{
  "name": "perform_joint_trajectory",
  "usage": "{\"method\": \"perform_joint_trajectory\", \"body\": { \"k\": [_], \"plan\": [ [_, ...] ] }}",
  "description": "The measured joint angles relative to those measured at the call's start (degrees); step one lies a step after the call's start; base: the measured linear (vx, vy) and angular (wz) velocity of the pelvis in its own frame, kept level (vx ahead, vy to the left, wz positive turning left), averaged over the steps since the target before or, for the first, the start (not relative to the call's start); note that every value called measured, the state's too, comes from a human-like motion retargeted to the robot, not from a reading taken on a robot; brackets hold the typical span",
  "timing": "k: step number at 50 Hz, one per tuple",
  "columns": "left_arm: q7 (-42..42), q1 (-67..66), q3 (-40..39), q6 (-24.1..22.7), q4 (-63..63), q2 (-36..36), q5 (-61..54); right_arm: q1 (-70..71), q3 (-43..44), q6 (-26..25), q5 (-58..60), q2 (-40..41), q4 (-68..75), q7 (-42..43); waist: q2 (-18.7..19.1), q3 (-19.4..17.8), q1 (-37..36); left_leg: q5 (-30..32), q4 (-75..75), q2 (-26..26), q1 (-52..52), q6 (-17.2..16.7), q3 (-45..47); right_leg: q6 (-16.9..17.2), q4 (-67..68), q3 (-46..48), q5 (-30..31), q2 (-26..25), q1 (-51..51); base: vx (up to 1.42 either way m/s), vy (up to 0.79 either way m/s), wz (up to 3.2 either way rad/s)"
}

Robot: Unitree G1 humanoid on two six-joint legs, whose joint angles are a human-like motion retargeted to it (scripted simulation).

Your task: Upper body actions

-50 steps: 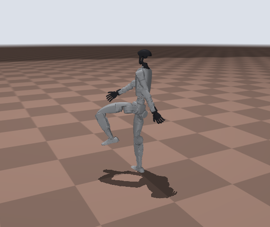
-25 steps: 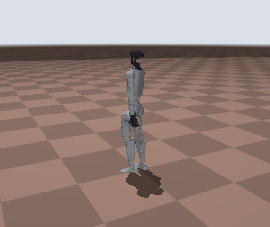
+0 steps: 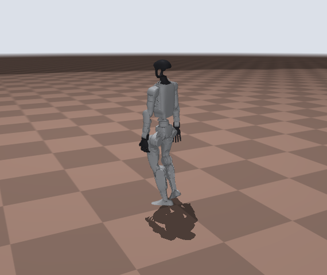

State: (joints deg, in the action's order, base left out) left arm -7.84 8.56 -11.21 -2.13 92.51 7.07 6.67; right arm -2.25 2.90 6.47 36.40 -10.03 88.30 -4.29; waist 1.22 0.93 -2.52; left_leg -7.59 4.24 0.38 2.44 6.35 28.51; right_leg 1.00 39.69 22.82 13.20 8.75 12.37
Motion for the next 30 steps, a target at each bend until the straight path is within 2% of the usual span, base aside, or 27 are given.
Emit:
{"method": "perform_joint_trajectory", "body": {
  "k": [2, 3, 5, 7, 10, 13, 16, 18, 22, 25, 30],
  "plan": [
    [1.13, 5.34, 1.33, -0.58, -2.01, -0.28, -1.14, -1.62, 0.98, -0.16, 0.24, -1.36, 0.73, 1.19, 1.34, -2.78, 2.85, 0.24, 0.75, 1.16, 0.85, 0.24, -0.49, -4.52, 13.88, -0.54, -1.04, 1.05, 7.5, -0.09, 0.2, 0.14],
    [1.17, 8.62, 1.12, -0.4, -2.84, -0.06, -1.86, -2.35, 1.32, -0.38, 0.18, -2.27, 1.16, 1.39, 1.75, -4.27, 4.2, 0.18, 1.14, 1.32, 1.33, 0.45, -0.35, -7.49, 21.66, 2.88, -3.87, 5.34, 10.48, -0.08, 0.26, 0.37],
    [1.78, 15.21, -1.52, 0.36, -4.54, -0.31, -2.69, -4.14, 2.09, -0.98, -0.01, -3.89, 2.7, 1.62, 2.38, -7.35, 9.09, 0.28, 2.03, 1.6, 2.04, 1.02, -2.71, -11.32, 34.95, 6.28, -8.23, 11.39, 16.6, -0.1, 0.25, 0.98],
    [3.43, 22.05, -4.33, 0.1, -6.43, -1.46, -4.41, -6.11, 3.27, -2.37, -0.08, -5.11, 5.04, 2.07, 2.85, -10.34, 13.2, 0.55, 3.81, 2.83, 1.83, 1.32, -5.64, -11.19, 44.04, 4.16, -10.54, 12.1, 24.94, -0.13, 0.12, 1.43],
    [4.53, 30.48, -4.69, -1.91, -10.6, -2.43, -7.8, -10.07, 5.34, -5.32, 0.37, -6.73, 8.78, 2.1, 5.49, -13.72, 19.09, 0.18, 7.15, 6.98, 0.85, 1.27, -11.18, -11.1, 50.23, 4.63, -11.86, 10.99, 35.51, -0.02, -0.01, 1.44],
    [3.27, 35.38, -3.21, -5.24, -15.52, -2.58, -7.98, -15.64, 7.55, -9.64, -0.35, -8.27, 9.1, 1.57, 8.64, -14.85, 21.35, -1.41, 10.57, 10.94, -0.44, 1.2, -13.27, -14.41, 51.18, 7.2, -13.97, 10.63, 44.25, 0.13, -0.05, 0.52],
    [4.41, 38.3, -1.7, -6.61, -18.19, -2.22, -5.79, -19.72, 10.18, -13.29, -3.55, -8.87, 9.1, 1.46, 10.98, -14.54, 21.49, -3.21, 13.38, 13.89, -1.72, 1.22, -13.86, -15.11, 48.59, 9.2, -15.21, 8.21, 49.48, 0.07, -0.04, 0.02],
    [6.42, 39.59, -1.08, -7.18, -18.53, -1.54, -5.42, -20.8, 11.45, -13.95, -6.36, -8.95, 9.1, 1.83, 11.54, -14.37, 21.66, -3.88, 14.36, 14.85, -1.98, 1.12, -13.81, -14.59, 45.9, 10.36, -15.17, 6.84, 49.71, 0.0, 0.0, 0.0],
    [8.41, 40.12, -0.99, -8.38, -17.88, -0.5, -7.36, -18.69, 12.7, -11.36, -10.13, -8.39, 9.1, 1.69, 10.92, -13.22, 21.98, -3.65, 13.68, 13.62, -2.19, 1.26, -13.05, -13.97, 40.75, 11.6, -14.55, 6.04, 44.61, -0.01, 0.03, -0.07],
    [8.17, 38.45, -1.07, -9.07, -16.85, -0.24, -8.19, -15.29, 12.58, -8.16, -9.72, -7.38, 9.1, 0.2, 9.69, -11.55, 21.36, -2.97, 11.87, 11.38, -1.76, 1.51, -11.92, -12.84, 36.32, 11.62, -13.63, 5.82, 37.61, 0.0, 0.04, -0.24],
    [5.48, 32.98, 0.18, -9.02, -13.99, -1.24, -7.76, -10.76, 10.76, -6.22, -7.83, -4.77, 4.59, -2.78, 7.78, -8.31, 17.09, -2.02, 8.24, 7.71, -0.07, 1.83, -8.47, -10.49, 27.54, 10.24, -11.28, 4.5, 23.39, 0.05, 0.01, -0.47]
  ]
}}
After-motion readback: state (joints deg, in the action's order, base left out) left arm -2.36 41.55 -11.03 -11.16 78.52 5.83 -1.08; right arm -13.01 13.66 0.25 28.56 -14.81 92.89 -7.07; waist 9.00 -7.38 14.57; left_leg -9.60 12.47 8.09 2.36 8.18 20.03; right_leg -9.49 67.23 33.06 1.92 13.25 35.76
